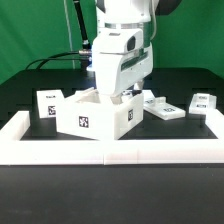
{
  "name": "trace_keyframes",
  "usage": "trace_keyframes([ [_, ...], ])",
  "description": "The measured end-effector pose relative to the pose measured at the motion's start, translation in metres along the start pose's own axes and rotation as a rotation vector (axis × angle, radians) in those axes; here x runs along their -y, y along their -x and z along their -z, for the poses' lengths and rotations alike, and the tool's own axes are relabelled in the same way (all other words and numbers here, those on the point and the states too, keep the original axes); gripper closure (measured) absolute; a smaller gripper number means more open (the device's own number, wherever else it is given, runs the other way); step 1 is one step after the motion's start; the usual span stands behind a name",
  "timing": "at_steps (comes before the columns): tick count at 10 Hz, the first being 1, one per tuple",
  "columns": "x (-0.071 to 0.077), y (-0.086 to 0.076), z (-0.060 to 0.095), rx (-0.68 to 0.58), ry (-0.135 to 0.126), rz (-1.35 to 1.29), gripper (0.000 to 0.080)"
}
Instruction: Assemble cabinet
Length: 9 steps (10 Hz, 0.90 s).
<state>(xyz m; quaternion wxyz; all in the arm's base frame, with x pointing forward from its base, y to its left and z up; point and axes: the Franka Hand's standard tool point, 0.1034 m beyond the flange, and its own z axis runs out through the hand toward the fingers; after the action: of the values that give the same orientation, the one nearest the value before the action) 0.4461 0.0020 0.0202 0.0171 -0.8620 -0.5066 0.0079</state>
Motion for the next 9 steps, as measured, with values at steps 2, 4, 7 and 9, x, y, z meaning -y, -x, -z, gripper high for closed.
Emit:
trace_keyframes([
  [2, -0.0002, -0.0016, -0.0002, -0.002, 0.003, -0.011, 0.0027],
  [4, -0.0003, -0.0012, -0.0003, -0.002, 0.002, -0.012, 0.0388],
  [7, -0.0003, -0.0011, -0.0003, -0.002, 0.002, -0.012, 0.0703],
  [9, -0.0008, -0.0013, 0.0001, -0.002, 0.004, -0.012, 0.0765],
])
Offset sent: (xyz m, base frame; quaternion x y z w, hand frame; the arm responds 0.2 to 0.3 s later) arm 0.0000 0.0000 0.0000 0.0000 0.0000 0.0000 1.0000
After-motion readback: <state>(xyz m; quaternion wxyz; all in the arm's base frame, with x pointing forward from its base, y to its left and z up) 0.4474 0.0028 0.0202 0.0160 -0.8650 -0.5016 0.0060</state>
